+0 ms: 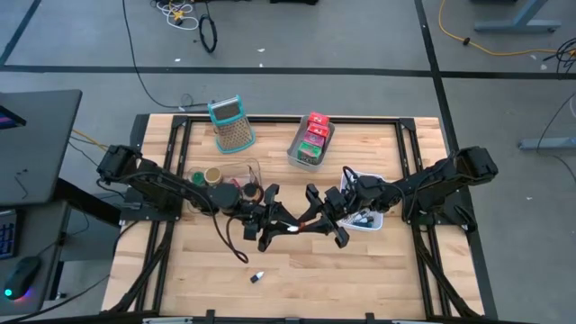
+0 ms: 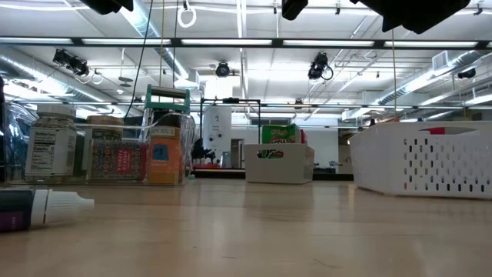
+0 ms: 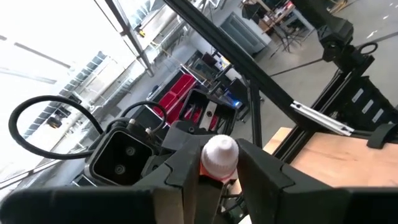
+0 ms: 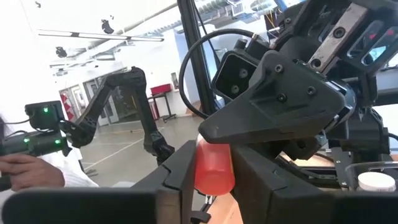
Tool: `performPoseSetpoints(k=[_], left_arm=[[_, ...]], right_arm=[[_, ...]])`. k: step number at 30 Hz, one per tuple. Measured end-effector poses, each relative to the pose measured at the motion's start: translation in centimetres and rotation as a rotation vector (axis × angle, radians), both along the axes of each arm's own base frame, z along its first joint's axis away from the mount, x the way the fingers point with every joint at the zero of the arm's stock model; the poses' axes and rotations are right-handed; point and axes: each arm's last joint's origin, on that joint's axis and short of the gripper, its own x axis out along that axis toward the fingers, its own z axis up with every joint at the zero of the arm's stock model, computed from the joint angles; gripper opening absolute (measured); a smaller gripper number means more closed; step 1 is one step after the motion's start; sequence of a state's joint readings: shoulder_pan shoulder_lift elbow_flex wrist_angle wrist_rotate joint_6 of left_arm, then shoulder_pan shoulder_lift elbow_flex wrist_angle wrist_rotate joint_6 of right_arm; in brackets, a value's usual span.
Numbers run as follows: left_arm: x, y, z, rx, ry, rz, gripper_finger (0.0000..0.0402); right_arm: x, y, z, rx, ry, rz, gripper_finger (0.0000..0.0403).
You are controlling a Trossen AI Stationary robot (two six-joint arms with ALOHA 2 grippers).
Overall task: Pick & Place Kitchen Items
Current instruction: Put the orange food coloring bottle into the white bin
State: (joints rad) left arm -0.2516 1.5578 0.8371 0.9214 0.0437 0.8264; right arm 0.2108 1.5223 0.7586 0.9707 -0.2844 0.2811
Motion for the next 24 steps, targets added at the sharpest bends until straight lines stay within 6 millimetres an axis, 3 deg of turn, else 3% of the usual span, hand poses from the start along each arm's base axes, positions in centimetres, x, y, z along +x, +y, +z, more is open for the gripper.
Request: performPoseSetpoints(k=[8,16,20,24], left_arm=[[-0.1,-0.2,0.1,-0.017,-0.001,-0.002,0.0113],[-0.6,-1.2,0.3,-0.073,0.008,0.044,0.0148],[-1.9,-2.9,1.5,-0.080,-0.032,0.144,0.0166],[-3.5,-4.4,2.3,-0.184,-0.014,0.355,0.0175]], right_arm=[[0.0,-0.1,0.0,-0.003,0.007,-0.002,0.0092],[0.1,-0.6,-0.2,-0.008,0.034,-0.018,0.0093],[0.4,-1.4,-0.8,-0.021,0.108,-0.048,0.0093],[0.2,-2.5,-1.7,-0.022,0.279,-0.167,0.0093]])
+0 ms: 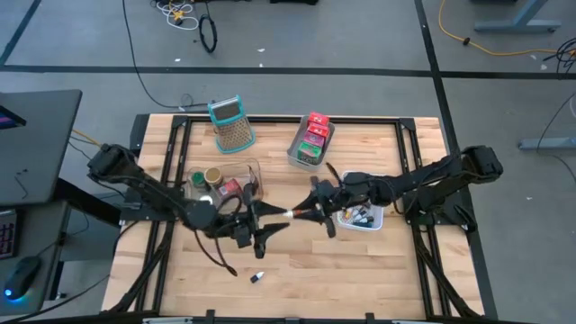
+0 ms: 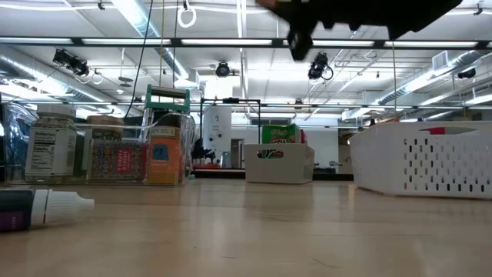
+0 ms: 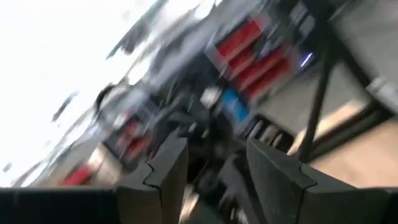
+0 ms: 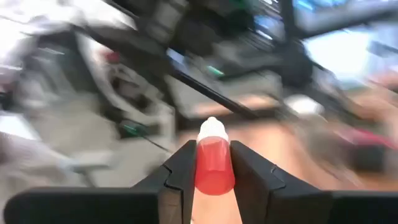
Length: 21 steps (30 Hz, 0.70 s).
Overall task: Pick & Place Kitchen Items
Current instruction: Put the orange food coloring bottle into the white bin
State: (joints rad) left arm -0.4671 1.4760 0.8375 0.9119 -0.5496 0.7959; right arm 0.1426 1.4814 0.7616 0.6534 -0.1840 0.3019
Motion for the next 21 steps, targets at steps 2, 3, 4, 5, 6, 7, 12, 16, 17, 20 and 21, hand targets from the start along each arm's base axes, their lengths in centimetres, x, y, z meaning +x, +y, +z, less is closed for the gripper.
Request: performPoseSetpoints(k=[2,3,4,5,6,7,12,16,17,20,21], left_arm=[[-0.7,-0.7,-0.2,-0.032,0.056,0.098,0.0176],[-0.9,-1.0,-0.5,-0.041,0.087,0.141,0.0176],[-1.1,-1.4,-0.9,-0.047,0.121,0.174,0.0176],[-1.4,-1.7,-1.3,-0.046,0.159,0.206,0.0176],[-1.6,-2.0,-1.8,-0.038,0.197,0.235,0.0176],[-1.8,-2.3,-2.2,-0.034,0.231,0.253,0.0176],[-2.5,-3.0,-4.2,-0.048,0.367,0.255,0.0176],[-2.6,-3.0,-4.5,-0.072,0.383,0.256,0.0176],[-2.6,-3.0,-4.4,-0.077,0.378,0.255,0.0176],[-2.5,-2.8,-4.4,-0.073,0.379,0.262,0.0176],[-2.4,-2.7,-4.4,-0.077,0.379,0.264,0.0176]], right_arm=[[-0.4,-0.7,-0.7,-0.036,0.122,-0.123,0.0093],[-0.8,-1.0,-1.0,-0.053,0.188,-0.193,0.0093],[-1.2,-1.3,-1.2,-0.065,0.246,-0.264,0.0093],[-1.7,-1.5,-1.3,-0.072,0.297,-0.326,0.0093],[-2.4,-1.7,-1.1,-0.073,0.338,-0.377,0.0093],[-3.0,-1.9,-0.9,-0.067,0.374,-0.414,0.0093],[-6.7,-1.9,0.2,0.059,0.542,-0.504,0.0093],[-9.3,-1.3,-0.1,0.112,0.709,-0.570,0.0093],[-9.9,-1.1,-0.3,0.108,0.741,-0.603,0.0093],[-11.1,-0.8,-0.9,0.119,0.835,-0.679,0.0093],[-11.4,-0.7,-1.1,0.123,0.865,-0.695,0.0093]])
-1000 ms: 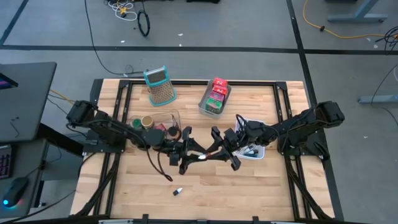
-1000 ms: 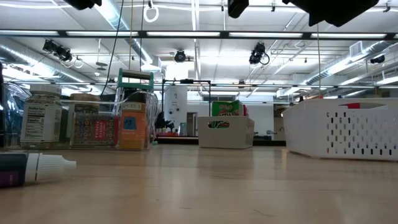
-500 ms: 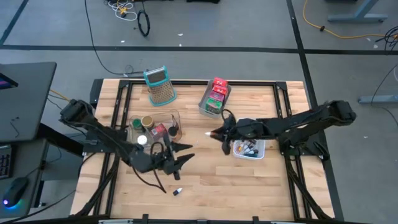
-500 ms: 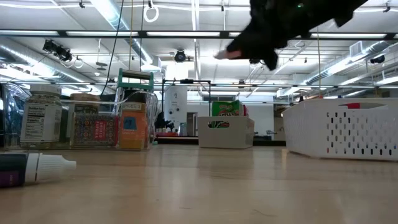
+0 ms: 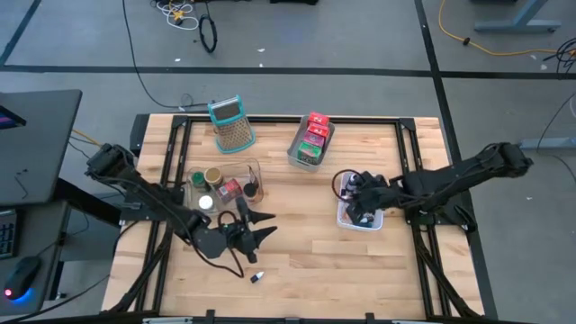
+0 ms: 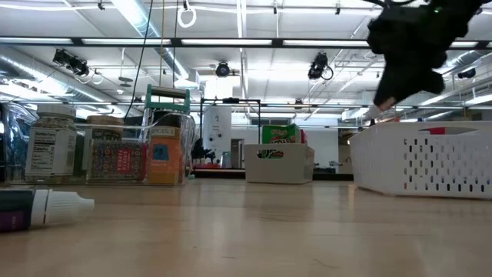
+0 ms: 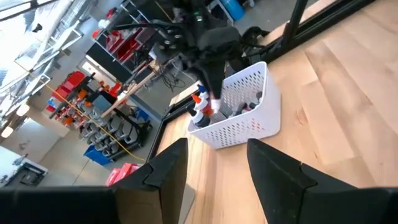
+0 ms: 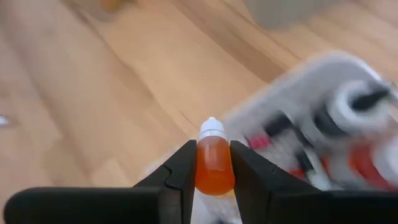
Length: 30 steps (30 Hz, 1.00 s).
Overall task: Pick & Place Kitchen Items
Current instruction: Put the orange food coloring bottle into the white bin, then put the black food coloring bottle into the white bin
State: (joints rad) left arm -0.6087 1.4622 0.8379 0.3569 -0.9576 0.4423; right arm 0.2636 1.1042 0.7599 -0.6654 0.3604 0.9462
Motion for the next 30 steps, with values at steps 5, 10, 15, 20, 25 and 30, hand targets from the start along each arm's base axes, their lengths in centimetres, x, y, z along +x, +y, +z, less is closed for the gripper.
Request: performPoseSetpoints(k=[5,10,15,20,25,30], left_arm=[[0.3,0.4,0.0,-0.034,-0.012,0.015,0.0174],[0.5,0.8,0.0,-0.044,-0.015,0.029,0.0174],[0.5,0.7,0.0,-0.059,-0.020,0.023,0.0174],[0.5,0.5,-0.1,-0.146,-0.028,-0.044,0.0174],[0.6,0.0,-0.3,-0.314,-0.008,-0.199,0.0174],[0.4,-0.6,-0.8,-0.507,0.088,-0.373,0.0174]], right_arm=[[-0.8,-0.1,-0.9,-0.027,0.108,-0.103,0.0093],[-0.5,-0.3,-1.9,-0.130,0.174,-0.136,0.0098],[0.0,-0.5,-2.6,-0.138,0.211,-0.136,0.0123],[0.2,-0.5,-2.9,-0.136,0.225,-0.137,0.0154],[0.6,-0.4,-2.8,-0.129,0.186,-0.132,0.0175],[1.9,-0.2,-2.3,-0.151,0.077,-0.039,0.0180]])
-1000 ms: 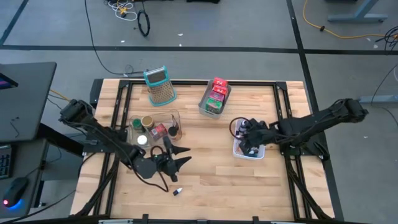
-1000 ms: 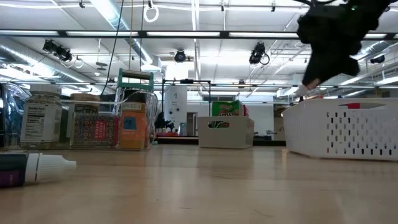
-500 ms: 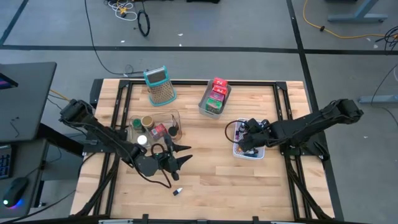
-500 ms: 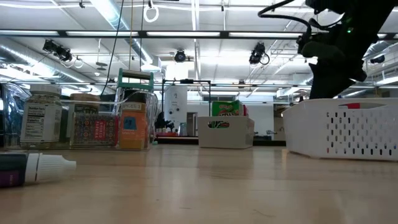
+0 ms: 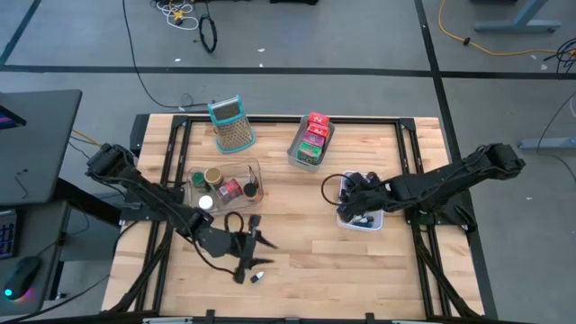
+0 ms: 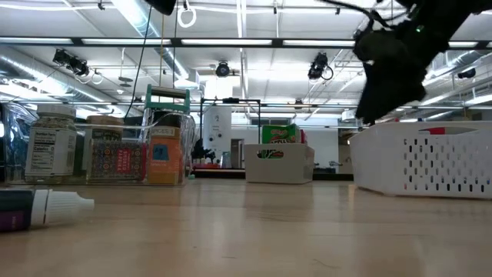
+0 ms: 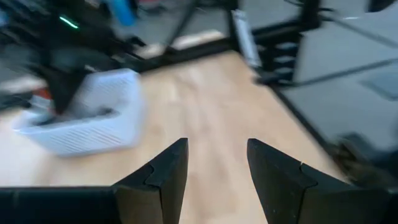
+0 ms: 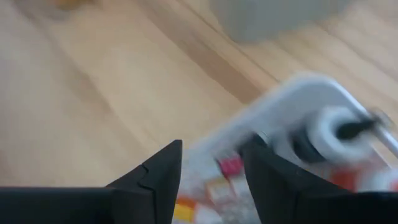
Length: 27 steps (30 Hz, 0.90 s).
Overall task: Pick & Place Kitchen Items
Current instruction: Put the black food coloring bottle into the white bin
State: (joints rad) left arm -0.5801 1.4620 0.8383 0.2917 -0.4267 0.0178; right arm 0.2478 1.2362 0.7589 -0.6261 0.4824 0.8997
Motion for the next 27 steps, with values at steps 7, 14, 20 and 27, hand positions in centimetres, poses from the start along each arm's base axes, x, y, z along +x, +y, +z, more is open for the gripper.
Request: performPoseSetpoints(k=[7,14,20,27], left_arm=[[-0.7,-0.7,-1.5,-0.188,0.177,-0.073,0.0173],[-1.8,-1.4,-2.9,-0.389,0.327,-0.005,0.0173],[-2.0,-4.1,-5.8,-0.415,0.448,0.004,0.0173],[-1.9,-6.1,-8.5,-0.451,0.522,0.102,0.0173]], right_arm=[[2.6,0.5,2.1,-0.159,-0.240,0.226,0.0180],[4.6,1.0,5.5,-0.356,-0.551,0.372,0.0181],[4.9,1.1,6.7,-0.450,-0.633,0.436,0.0181],[5.0,0.6,6.7,-0.587,-0.559,0.501,0.0181]])
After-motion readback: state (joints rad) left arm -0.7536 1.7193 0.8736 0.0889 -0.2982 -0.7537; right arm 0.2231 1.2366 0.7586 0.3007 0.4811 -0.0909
